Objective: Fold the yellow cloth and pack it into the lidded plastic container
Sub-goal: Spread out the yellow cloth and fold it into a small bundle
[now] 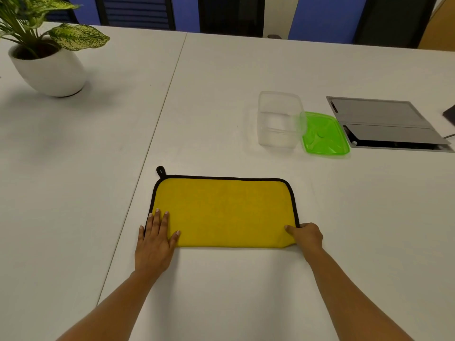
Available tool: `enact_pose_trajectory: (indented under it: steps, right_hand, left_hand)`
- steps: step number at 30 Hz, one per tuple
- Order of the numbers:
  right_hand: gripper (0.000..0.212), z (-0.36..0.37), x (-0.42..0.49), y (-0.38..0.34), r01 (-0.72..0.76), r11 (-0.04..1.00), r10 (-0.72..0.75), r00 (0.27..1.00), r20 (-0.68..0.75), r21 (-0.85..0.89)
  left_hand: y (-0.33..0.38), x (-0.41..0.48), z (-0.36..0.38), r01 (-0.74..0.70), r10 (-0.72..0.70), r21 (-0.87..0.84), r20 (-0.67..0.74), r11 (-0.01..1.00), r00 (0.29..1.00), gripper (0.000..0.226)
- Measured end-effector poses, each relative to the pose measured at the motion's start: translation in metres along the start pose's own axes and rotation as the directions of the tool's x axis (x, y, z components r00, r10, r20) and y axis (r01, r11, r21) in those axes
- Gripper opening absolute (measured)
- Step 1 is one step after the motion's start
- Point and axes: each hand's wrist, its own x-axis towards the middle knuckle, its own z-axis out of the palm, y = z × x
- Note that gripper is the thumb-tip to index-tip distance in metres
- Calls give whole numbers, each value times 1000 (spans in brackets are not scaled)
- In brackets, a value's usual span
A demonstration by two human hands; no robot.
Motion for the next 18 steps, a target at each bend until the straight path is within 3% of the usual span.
enact_pose_trajectory:
  steps: [4, 9, 13, 18]
  right_hand:
    - [41, -4, 2, 6, 3, 984, -2, 1000, -6, 176]
    - [35, -20, 2, 10, 8, 949, 34, 991, -128, 316]
    - [33, -43, 6, 10, 50, 931, 48, 966, -255, 361]
    - [30, -53, -6, -4, 166, 859, 1, 945, -326, 485]
  left_hand:
    - [0, 1, -2, 7, -7, 22, 17, 1000, 1000, 126]
    - [16, -3, -3, -34, 29, 92, 54, 995, 998, 126]
    - [42, -5, -1, -80, 75, 38, 126, 996, 989, 69]
    - [72, -5, -9, -89, 102, -110, 125, 990, 987, 51]
